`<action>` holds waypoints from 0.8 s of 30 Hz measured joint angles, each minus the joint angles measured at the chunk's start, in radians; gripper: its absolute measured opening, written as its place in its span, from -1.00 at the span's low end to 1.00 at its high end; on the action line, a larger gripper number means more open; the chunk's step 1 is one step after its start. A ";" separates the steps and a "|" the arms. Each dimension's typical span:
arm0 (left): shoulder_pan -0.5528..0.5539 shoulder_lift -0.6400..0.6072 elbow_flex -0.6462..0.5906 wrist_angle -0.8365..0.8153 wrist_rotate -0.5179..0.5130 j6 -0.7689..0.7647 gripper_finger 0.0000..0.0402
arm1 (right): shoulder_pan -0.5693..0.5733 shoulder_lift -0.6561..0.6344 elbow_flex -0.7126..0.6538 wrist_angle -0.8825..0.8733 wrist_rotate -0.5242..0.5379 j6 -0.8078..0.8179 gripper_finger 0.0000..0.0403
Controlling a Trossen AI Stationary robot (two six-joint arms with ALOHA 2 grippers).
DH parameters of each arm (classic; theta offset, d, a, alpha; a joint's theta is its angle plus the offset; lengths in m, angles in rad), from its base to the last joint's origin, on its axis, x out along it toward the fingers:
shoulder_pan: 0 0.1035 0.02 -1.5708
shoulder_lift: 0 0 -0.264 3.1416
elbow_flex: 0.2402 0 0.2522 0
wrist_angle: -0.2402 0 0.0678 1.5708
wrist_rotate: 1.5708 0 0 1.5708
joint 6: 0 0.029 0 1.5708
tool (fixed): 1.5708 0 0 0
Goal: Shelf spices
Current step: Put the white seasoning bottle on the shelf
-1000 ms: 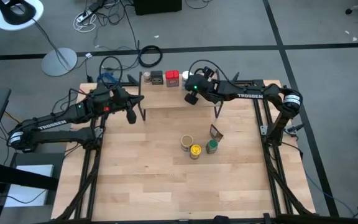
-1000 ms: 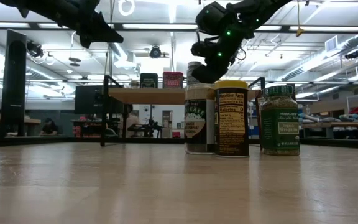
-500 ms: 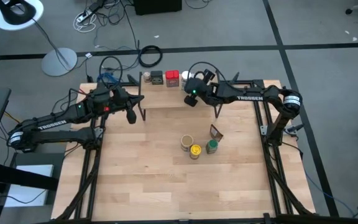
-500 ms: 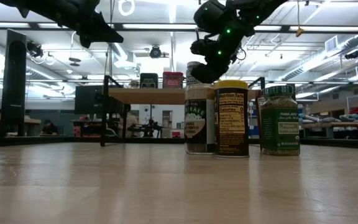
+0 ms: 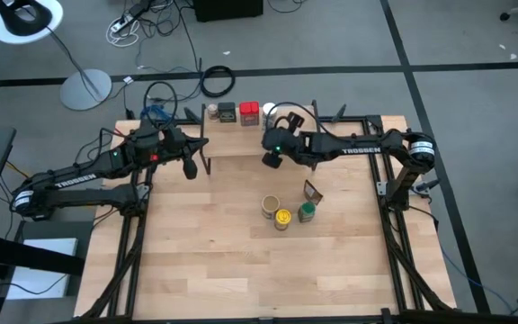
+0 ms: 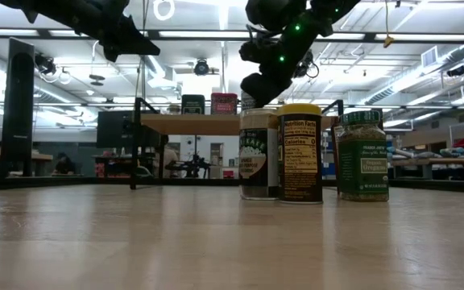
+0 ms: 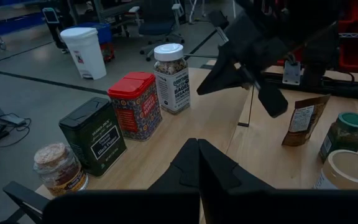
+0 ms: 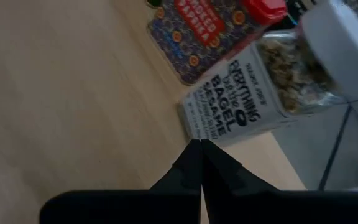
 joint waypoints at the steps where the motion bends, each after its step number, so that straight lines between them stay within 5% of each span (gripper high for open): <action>1: 0.000 0.000 0.000 0.000 0.000 0.000 -1.00 | 0.000 0.000 0.000 0.001 -0.010 0.000 -1.00; 24: 0.000 0.000 0.000 -0.003 0.000 0.000 -1.00 | -0.053 0.000 0.000 0.062 -0.023 -0.114 -1.00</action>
